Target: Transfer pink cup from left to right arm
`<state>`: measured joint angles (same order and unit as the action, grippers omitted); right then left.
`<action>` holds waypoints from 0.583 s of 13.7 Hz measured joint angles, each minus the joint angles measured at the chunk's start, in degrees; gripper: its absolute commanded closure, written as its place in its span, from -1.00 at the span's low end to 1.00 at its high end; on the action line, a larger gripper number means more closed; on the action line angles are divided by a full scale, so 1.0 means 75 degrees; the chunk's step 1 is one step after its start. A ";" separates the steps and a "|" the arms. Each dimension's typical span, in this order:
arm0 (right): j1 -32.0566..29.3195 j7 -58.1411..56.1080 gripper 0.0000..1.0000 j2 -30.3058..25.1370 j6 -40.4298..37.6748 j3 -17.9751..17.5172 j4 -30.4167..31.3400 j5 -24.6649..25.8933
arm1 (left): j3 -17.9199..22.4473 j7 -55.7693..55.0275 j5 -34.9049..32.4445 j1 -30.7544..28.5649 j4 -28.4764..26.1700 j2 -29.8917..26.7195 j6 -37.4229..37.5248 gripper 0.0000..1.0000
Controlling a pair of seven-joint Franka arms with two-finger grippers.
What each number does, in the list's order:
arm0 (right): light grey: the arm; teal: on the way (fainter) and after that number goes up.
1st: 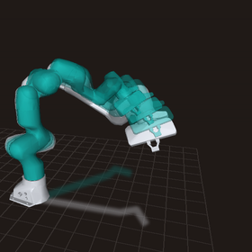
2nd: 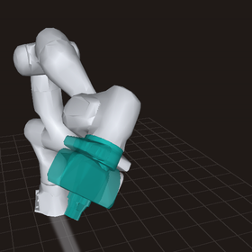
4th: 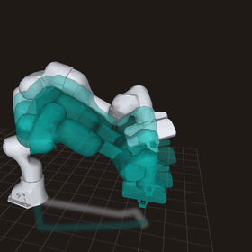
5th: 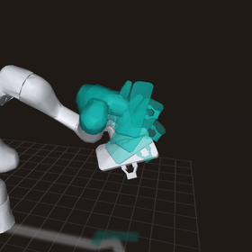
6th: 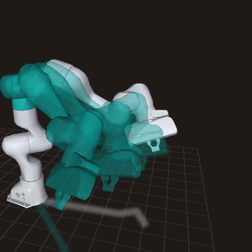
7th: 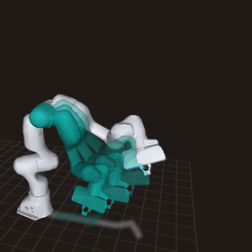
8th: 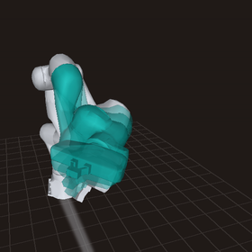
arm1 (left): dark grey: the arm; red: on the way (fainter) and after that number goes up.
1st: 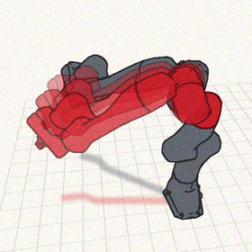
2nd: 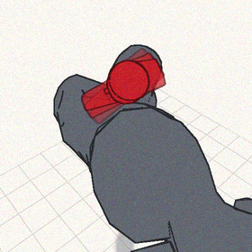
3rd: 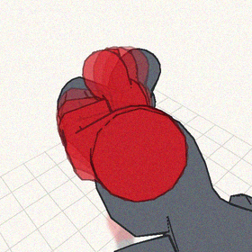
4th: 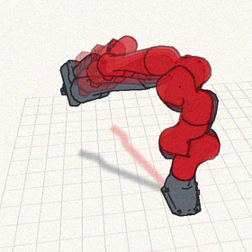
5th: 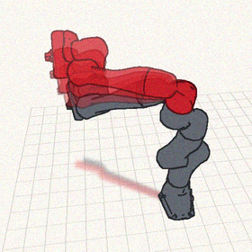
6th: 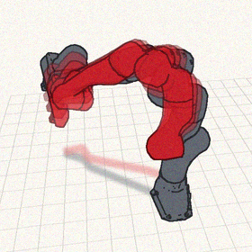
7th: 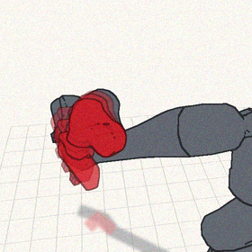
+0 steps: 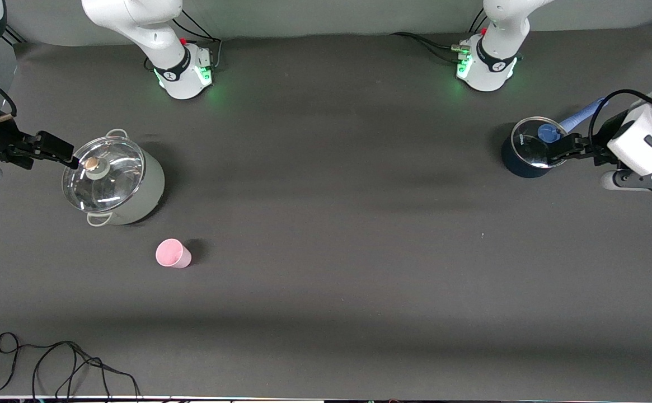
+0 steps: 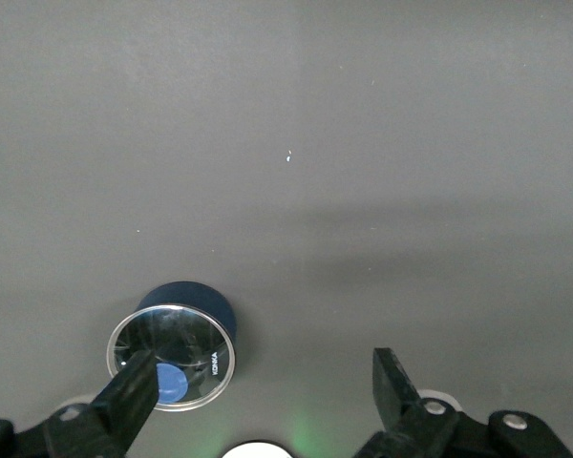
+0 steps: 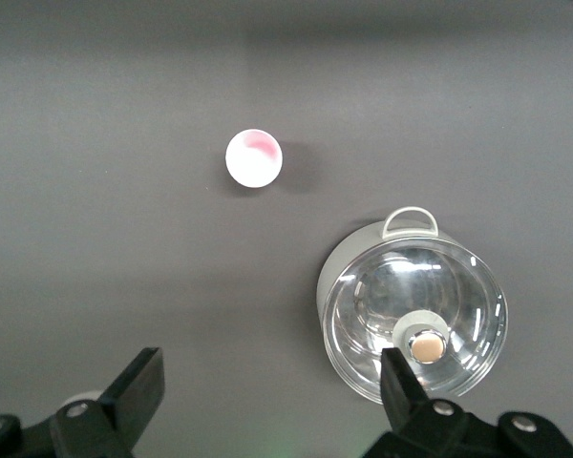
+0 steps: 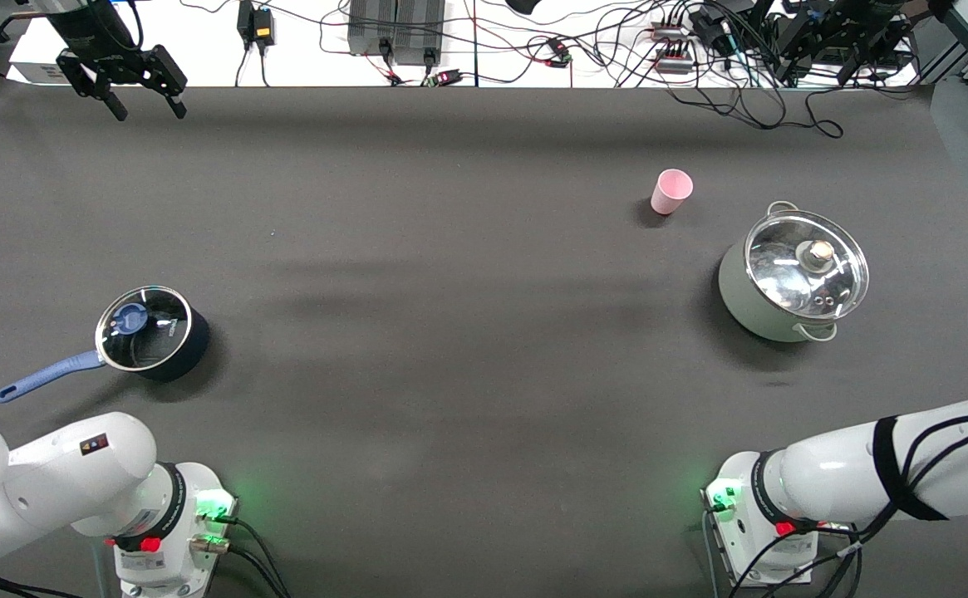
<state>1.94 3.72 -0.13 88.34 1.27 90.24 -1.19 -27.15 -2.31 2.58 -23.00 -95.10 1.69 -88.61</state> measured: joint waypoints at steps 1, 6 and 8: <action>-0.0128 0.0000 -0.99 -0.0001 0.0000 -0.0158 -0.0024 0.0018 | 0.0774 -0.0001 -0.0032 0.0758 0.0033 0.0010 -0.0006 -1.00; -0.0111 0.0000 -0.99 -0.0020 -0.0296 -0.0238 -0.0296 0.0036 | 0.3109 -0.0004 -0.0086 0.3143 0.0226 0.0090 -0.0254 -1.00; -0.0110 0.0008 -0.99 -0.0020 -0.0374 -0.0238 -0.0344 0.0036 | 0.3923 -0.0005 -0.0109 0.3908 0.0301 0.0094 -0.0283 -1.00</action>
<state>1.12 3.79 -0.28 85.53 -0.52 87.66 -0.92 2.28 -2.35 1.76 6.31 -92.85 2.39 -90.73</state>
